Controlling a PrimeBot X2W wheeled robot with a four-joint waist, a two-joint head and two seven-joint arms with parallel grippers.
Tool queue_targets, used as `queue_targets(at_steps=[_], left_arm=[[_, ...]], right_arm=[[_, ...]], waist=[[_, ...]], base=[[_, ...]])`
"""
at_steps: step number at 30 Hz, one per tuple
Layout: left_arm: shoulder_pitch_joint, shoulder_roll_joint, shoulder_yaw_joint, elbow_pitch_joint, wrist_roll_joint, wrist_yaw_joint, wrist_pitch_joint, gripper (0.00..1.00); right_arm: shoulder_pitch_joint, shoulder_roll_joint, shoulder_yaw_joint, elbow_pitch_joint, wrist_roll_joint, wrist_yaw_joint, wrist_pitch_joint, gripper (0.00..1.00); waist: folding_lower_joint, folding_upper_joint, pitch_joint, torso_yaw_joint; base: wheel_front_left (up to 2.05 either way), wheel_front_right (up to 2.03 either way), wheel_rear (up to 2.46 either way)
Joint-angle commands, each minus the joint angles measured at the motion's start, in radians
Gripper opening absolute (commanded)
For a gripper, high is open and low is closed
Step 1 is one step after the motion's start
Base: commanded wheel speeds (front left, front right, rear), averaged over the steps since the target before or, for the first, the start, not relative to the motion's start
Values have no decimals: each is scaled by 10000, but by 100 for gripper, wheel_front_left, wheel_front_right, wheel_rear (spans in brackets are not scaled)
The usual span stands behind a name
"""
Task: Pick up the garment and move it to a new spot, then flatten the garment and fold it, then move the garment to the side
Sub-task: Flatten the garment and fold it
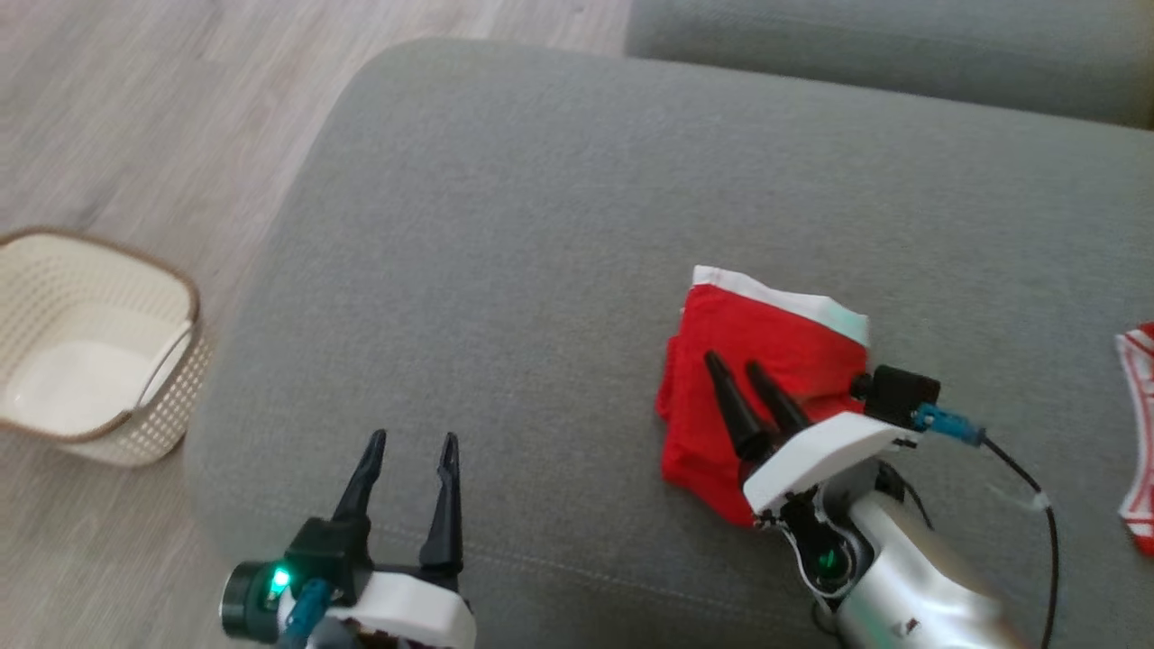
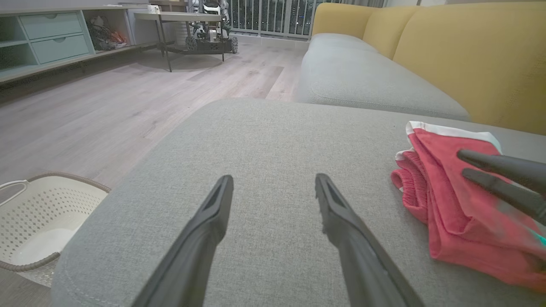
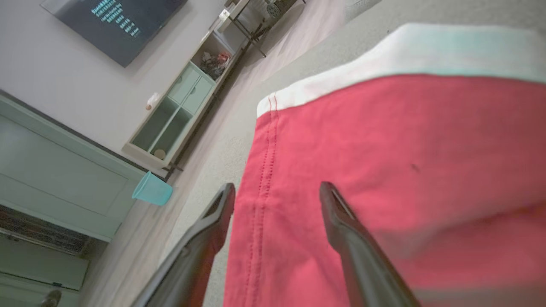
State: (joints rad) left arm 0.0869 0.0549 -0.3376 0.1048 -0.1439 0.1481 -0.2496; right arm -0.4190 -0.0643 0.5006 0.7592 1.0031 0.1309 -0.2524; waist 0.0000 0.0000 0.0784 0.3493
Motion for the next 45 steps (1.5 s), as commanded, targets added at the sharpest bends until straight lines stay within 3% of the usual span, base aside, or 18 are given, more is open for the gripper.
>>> queue_targets(at_steps=[1,9,22,34,41,45], left_arm=[[-527,-47,264,-274,-55,-13,-122,100],[-772,-47,232,-260,-173,16,-122,100],[-583,-47,661,-279,-59,153,-122,100],[-179,-47,1172,-450,3,259,-122,100],[-109,-47,1319,-439,317,237,-122,100],[58,-47,1293,-307,341,233,-122,100]], right_arm=[[-270,141,128,-88,-259,-2,-93,100],[-781,141,459,1293,-1712,-2,-93,100],[-353,141,-526,-680,-1924,-2,-93,100],[898,141,-2027,-2265,-6082,-2,-93,100],[2090,141,-3234,-4053,-8860,-2,-93,100],[2955,141,-3823,-5121,-9541,-2,-93,100]], waist=[[0,0,144,131],[0,0,456,299],[0,0,-468,-756],[0,0,-1287,-2081],[0,0,-1350,-2587],[0,0,-1365,-2764]], base=[[0,0,0],[0,0,0],[0,0,0],[0,0,0],[0,0,0],[0,0,0]])
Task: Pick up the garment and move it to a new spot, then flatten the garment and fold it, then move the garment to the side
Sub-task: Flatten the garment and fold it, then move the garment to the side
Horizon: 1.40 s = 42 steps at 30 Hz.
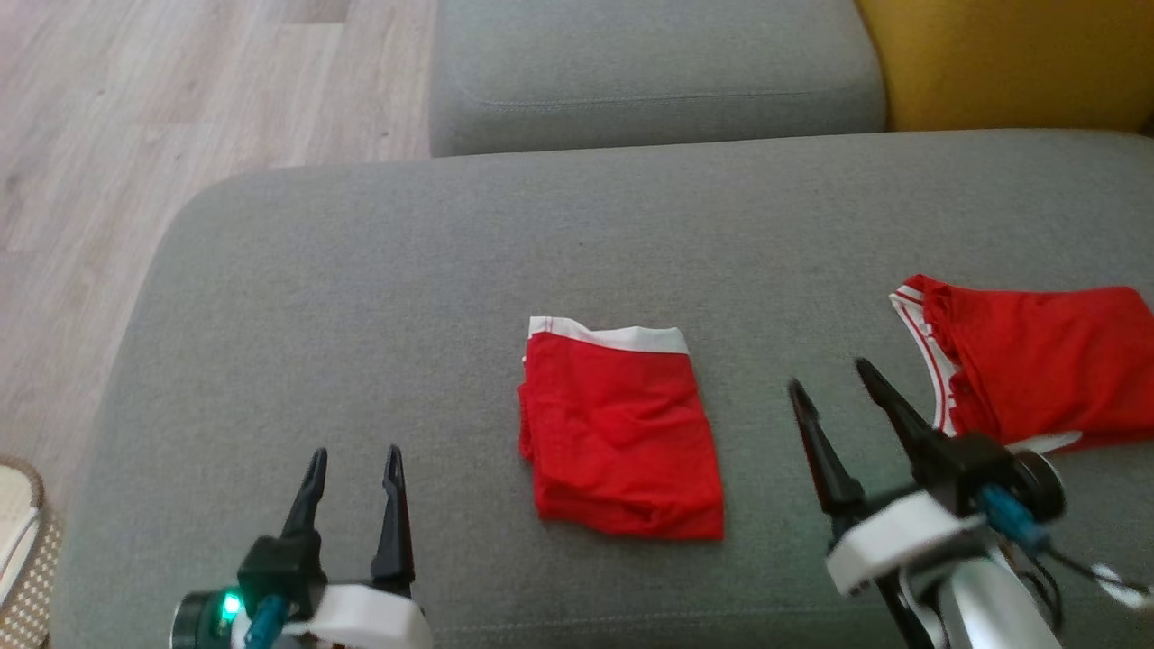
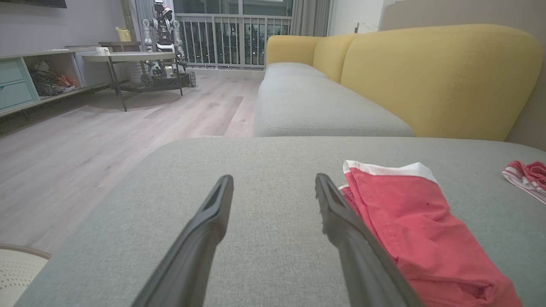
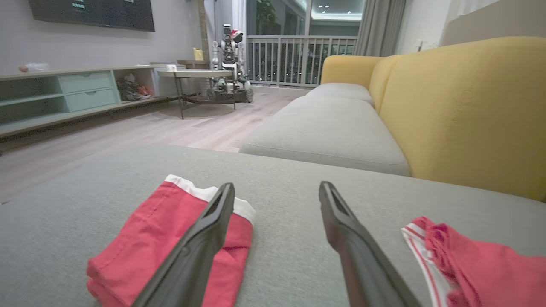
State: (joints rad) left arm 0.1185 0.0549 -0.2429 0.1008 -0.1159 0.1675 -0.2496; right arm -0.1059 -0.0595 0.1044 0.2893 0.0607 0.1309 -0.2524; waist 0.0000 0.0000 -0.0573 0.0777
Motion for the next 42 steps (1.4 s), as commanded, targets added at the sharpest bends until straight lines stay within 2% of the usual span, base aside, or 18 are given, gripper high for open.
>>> queue_targets(at_steps=[1,5,13,38,40,42], left_arm=[[-198,-47,332,-232,75,38,-122,100],[8,-47,244,-49,207,5,-122,100],[220,-46,44,178,706,-35,-122,100],[143,-47,52,-8,603,-78,-122,100],[108,-47,55,-5,616,-111,-122,100],[74,-47,66,23,632,-148,-122,100]], right_arm=[[16,93,25,-634,-254,-2,-93,100],[662,93,-337,-1238,-539,-2,-93,100],[1270,93,-1066,-1553,-764,-2,-93,100],[1357,93,-1186,-1301,-477,-2,-93,100],[1325,93,-1221,-1267,-434,-2,-93,48],[1297,93,-1254,-1265,-442,-2,-93,47]], waist=[[0,0,-9,-87],[0,0,-26,-180],[0,0,-83,-238],[0,0,18,35],[0,0,81,92],[0,0,148,168]], base=[[0,0,0],[0,0,0],[0,0,0],[0,0,0],[0,0,0],[0,0,0]])
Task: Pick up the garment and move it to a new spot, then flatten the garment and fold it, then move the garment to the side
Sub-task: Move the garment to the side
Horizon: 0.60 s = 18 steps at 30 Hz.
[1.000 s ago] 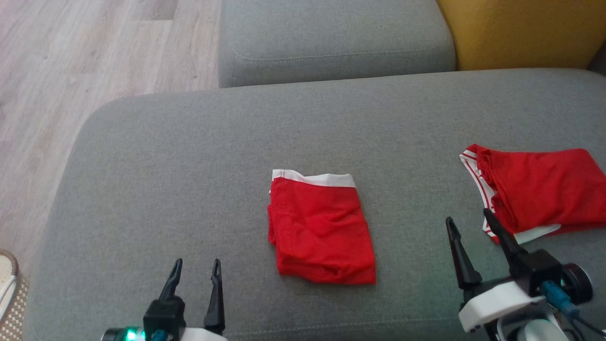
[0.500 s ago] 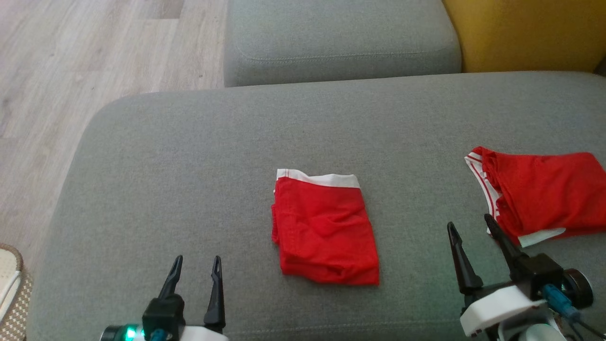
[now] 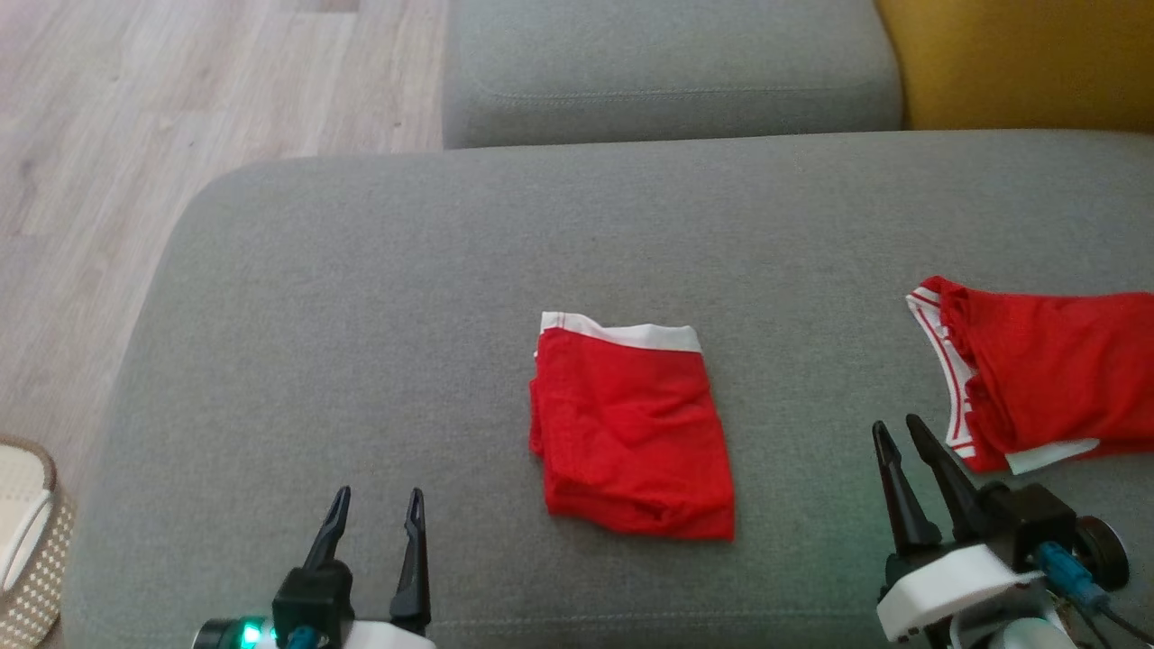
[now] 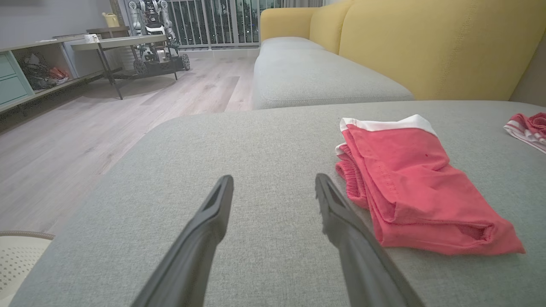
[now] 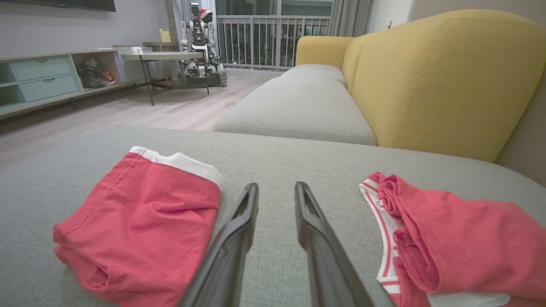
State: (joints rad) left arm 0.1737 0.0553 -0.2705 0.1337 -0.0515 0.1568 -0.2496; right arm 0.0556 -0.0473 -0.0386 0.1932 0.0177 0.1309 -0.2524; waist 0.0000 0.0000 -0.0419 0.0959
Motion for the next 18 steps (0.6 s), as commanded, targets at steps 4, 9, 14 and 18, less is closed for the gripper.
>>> queue_targets(at_steps=[4,9,14,18], left_arm=[[-503,-51,352,-247,13,-100,-122,100],[-467,-51,392,-226,37,-131,-122,100],[-509,-51,357,-266,48,-137,-122,100],[-546,-51,197,-331,63,-140,-122,100]], right_arm=[[-382,-30,188,-332,-38,-2,-93,93],[-438,-30,198,-264,-9,-2,-93,100],[-455,-30,289,-174,49,-2,-93,100],[-573,-30,723,268,780,-2,-93,100]], waist=[[0,0,90,183],[0,0,41,295],[0,0,14,375],[0,0,98,511]], base=[[0,0,0],[0,0,0],[0,0,0],[0,0,0]])
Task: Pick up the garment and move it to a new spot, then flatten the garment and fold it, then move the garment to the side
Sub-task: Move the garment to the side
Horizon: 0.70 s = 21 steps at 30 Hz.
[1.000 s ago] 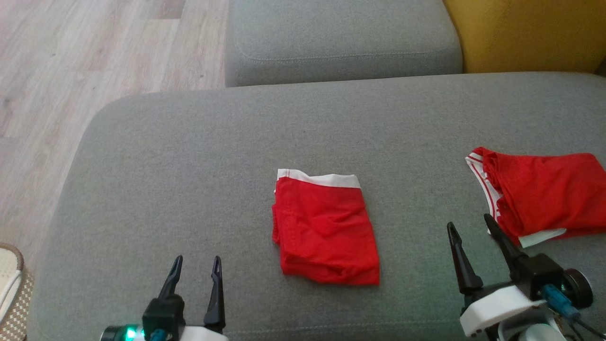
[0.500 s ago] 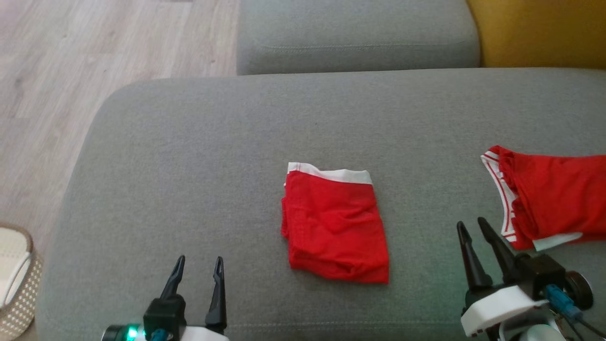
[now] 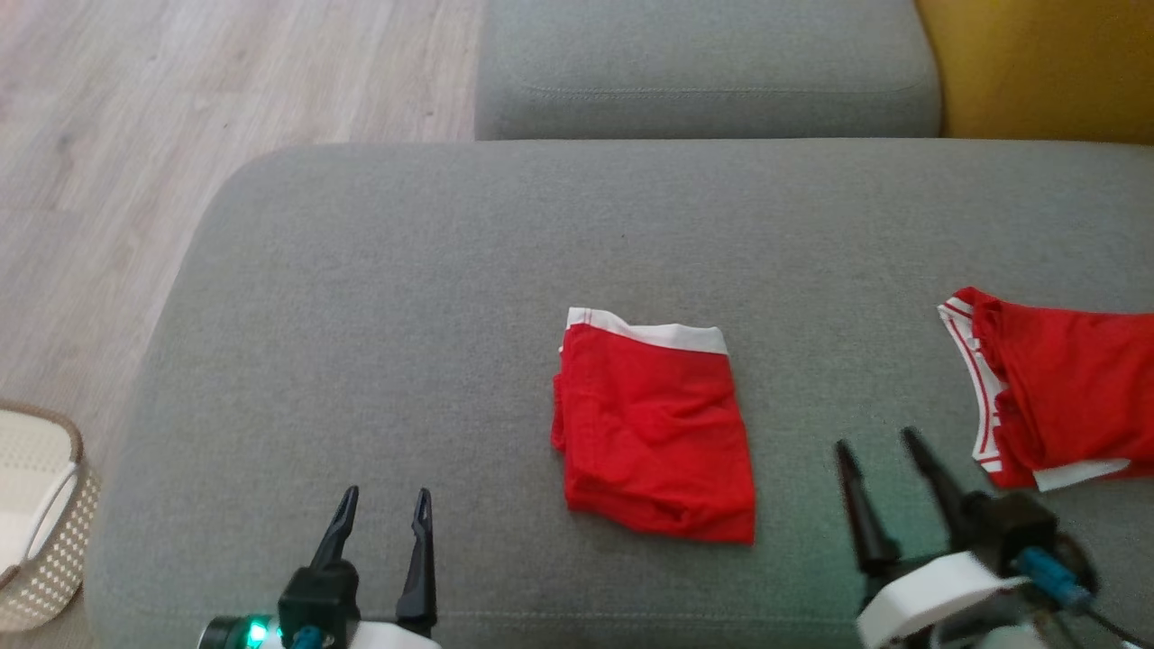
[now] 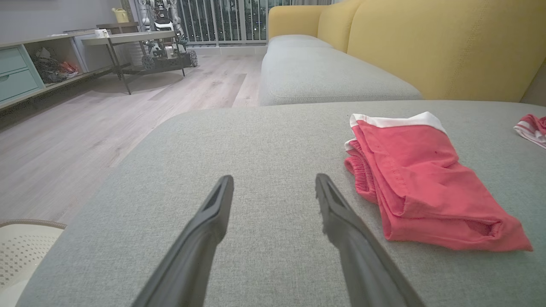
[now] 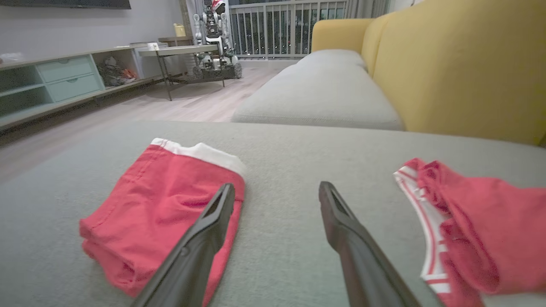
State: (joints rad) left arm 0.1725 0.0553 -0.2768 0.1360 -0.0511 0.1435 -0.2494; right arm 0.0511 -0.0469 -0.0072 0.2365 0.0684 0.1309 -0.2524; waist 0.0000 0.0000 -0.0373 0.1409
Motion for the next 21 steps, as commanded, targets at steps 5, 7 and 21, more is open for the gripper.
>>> queue_targets(at_steps=[5,7,21], left_arm=[[-615,-51,154,-378,142,-97,-124,100],[-686,-51,155,-356,176,-146,-124,100],[-1166,-51,77,-166,221,-394,-124,100]], right_arm=[[-1126,-33,1377,1040,1971,-2,634,100],[-1456,-33,1488,1681,2770,-2,1357,100],[-3738,-33,1430,4594,4870,-2,2651,100]], waist=[[0,0,369,343],[0,0,552,493],[0,0,1415,1324]], base=[[0,0,0],[0,0,0],[0,0,0]])
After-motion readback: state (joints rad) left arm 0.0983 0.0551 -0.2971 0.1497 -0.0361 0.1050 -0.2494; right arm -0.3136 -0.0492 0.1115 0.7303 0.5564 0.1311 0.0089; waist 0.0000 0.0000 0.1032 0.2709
